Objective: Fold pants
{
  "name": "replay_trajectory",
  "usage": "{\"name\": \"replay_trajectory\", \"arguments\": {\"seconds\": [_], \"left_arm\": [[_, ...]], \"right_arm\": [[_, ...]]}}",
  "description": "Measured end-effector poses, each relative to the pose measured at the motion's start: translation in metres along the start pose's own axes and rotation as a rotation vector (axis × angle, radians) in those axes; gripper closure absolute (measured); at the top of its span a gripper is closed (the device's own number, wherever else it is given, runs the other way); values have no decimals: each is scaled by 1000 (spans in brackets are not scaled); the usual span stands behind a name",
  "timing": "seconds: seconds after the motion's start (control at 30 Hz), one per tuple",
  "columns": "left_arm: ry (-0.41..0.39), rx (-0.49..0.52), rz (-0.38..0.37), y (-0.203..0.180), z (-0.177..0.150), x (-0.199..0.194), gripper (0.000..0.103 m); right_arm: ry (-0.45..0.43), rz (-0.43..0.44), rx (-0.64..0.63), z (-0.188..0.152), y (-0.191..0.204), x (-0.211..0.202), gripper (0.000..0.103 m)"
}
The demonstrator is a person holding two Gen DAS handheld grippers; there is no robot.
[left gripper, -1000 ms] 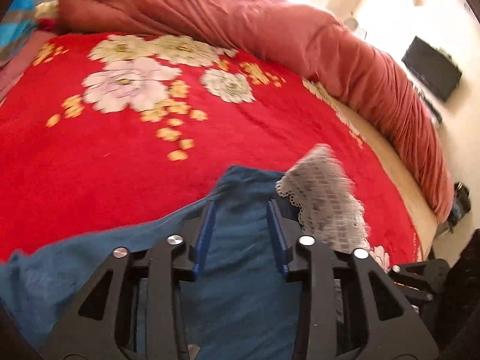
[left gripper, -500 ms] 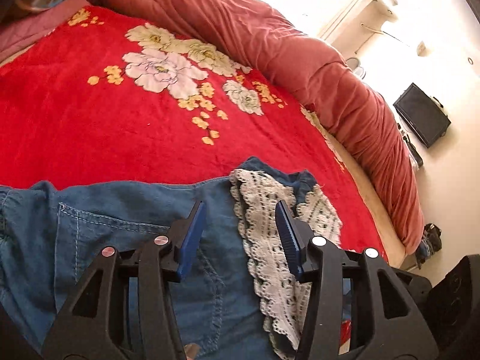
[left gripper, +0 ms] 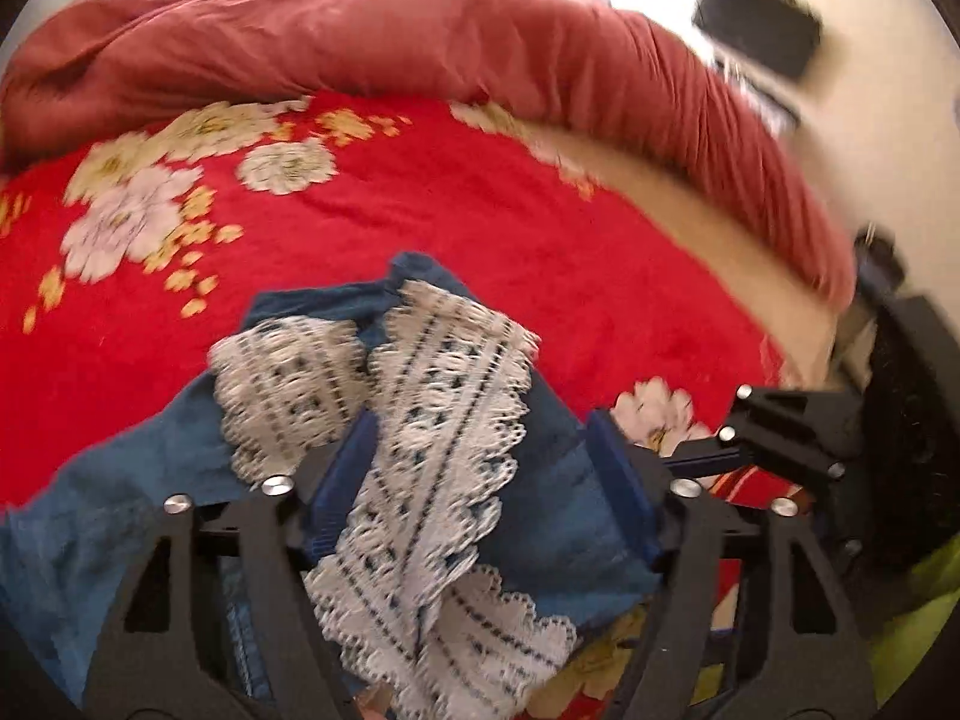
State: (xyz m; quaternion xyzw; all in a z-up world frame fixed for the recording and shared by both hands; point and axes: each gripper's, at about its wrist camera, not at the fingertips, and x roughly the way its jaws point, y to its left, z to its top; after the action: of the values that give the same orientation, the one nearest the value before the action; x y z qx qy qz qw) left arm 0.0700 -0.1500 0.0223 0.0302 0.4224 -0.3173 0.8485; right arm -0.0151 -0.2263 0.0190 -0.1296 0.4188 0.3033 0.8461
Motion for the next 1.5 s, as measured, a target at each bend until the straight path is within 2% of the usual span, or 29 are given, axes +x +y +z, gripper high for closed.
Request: {"name": "replay_trajectory", "arguments": {"seconds": [0.07,0.1,0.17,0.2,0.23,0.3,0.37,0.4,0.43,0.5,0.6,0.8,0.87,0.93,1.03,1.1,1.13,1.2,1.23,1.33,1.4,1.5], "left_arm": [[28,60,38,-11,2,12,38],[48,85,81,-15,3,21,38],[84,80,142,-12,5,35,60],[104,40,135,-5,6,40,80],[96,-22,98,5,7,39,88],[39,-152,-15,29,8,31,91],[-22,-307,-132,59,2,20,91],[-32,-359,-156,68,-2,18,90],[-37,-416,-168,80,-6,16,81],[-50,-498,-136,101,-16,12,64],[-82,-570,-148,117,-28,1,61],[-88,-631,-127,129,-36,-7,58],[-76,-635,-128,129,-37,-5,58],[-67,-636,-129,129,-38,-3,58],[-58,-635,-129,131,-36,3,58],[-49,-633,-125,131,-34,7,57],[-45,-633,-123,132,-33,8,55],[-42,-636,-125,133,-30,13,51],[-44,-640,-131,133,-29,14,45],[-42,-654,-144,136,-24,20,38],[-37,-664,-138,138,-19,24,38],[-32,-694,-127,142,-14,29,40]], "right_arm": [[0,13,9,-3,-1,3,28],[-2,19,14,-3,-2,3,28],[-6,28,23,-6,-3,4,28],[-8,33,27,-7,-3,5,28],[-11,35,30,-7,-3,5,28],[-14,38,34,-8,-3,5,28],[-21,38,35,-8,-4,3,28],[-26,36,37,-7,-5,3,28],[-29,35,37,-7,-5,3,28],[-44,35,33,-3,-2,1,28],[-66,55,2,4,9,-2,28],[-65,98,-108,19,45,10,29],[-57,94,-159,23,57,16,38],[-48,82,-199,25,65,21,41],[-6,16,-243,27,71,38,42],[17,13,-253,26,69,46,42],[25,11,-253,25,68,51,42],[25,18,-246,24,66,55,51],[22,32,-231,24,63,55,62],[7,123,-131,28,46,48,74],[-1,180,-75,28,35,44,77],[-8,212,-45,28,28,42,77]]}}
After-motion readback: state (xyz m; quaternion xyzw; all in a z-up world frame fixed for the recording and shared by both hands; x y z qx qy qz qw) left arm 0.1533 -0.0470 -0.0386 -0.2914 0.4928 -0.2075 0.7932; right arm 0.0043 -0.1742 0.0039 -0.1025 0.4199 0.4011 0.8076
